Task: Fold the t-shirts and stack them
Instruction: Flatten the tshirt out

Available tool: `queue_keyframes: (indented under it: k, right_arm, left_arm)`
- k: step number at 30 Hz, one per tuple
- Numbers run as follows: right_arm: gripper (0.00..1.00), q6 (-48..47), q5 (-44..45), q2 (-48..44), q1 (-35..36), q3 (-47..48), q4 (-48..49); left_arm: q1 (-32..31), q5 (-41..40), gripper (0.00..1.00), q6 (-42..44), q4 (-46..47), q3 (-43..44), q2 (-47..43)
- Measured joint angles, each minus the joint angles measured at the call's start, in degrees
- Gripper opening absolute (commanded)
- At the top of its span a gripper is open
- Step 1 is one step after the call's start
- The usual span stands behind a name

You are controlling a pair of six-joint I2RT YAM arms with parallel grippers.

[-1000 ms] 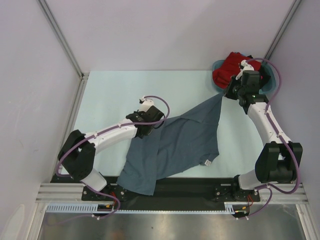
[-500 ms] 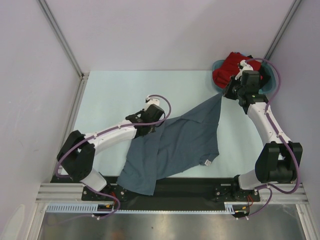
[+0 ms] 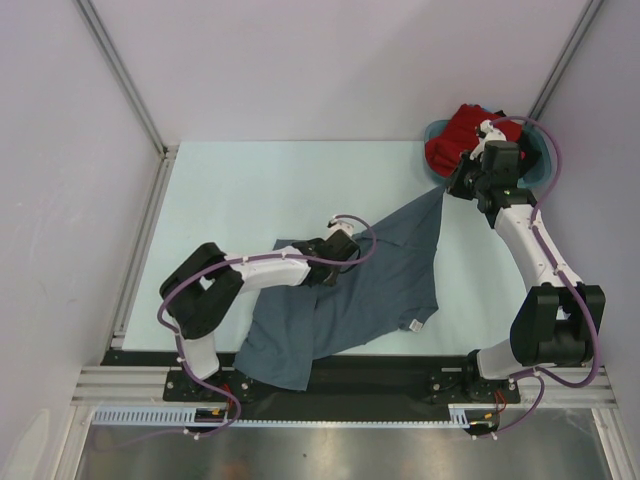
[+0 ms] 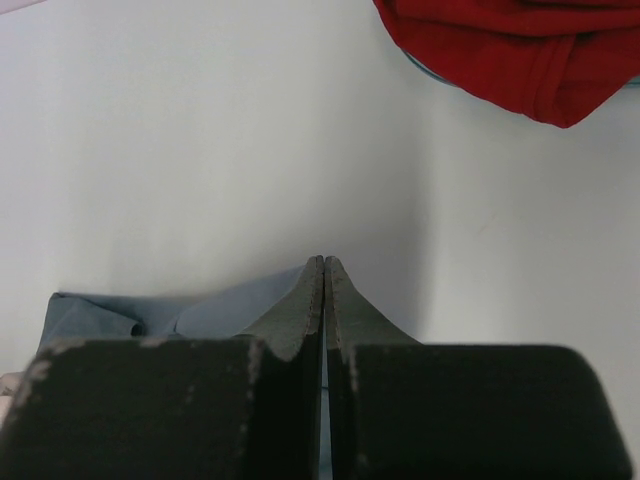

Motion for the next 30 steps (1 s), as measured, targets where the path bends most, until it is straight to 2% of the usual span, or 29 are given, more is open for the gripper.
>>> queue_keyframes:
  k: [8, 11, 13, 23, 30]
  right_arm:
    - [0.0, 0.0, -0.5, 0.0, 0.0, 0.0, 0.0]
    - [0.0, 0.0, -0.6, 0.0, 0.0, 0.0, 0.0]
    - [0.0, 0.0, -0.6, 0.0, 0.0, 0.0, 0.0]
    - [0.0, 0.0, -0.7, 0.0, 0.0, 0.0, -0.2]
    - [0.0, 0.0, -1.4, 0.0, 0.0, 0.0, -0.3]
  left_arm:
    - [-0.1, -3.2, 0.29, -0.6, 0.2, 0.0, 0.0]
    - [-0.2, -6.0, 0.08, -0.9, -0.8, 0.4, 0.5]
    - [-0.2, -7.7, 0.0, -1.1, -1.4, 0.9, 1.2]
    - [-0.3, -13.8, 0.01, -1.8, -4.9, 1.0, 1.9]
    - [2.5, -20.0, 0.0, -7.3, -12.7, 0.9, -4.5]
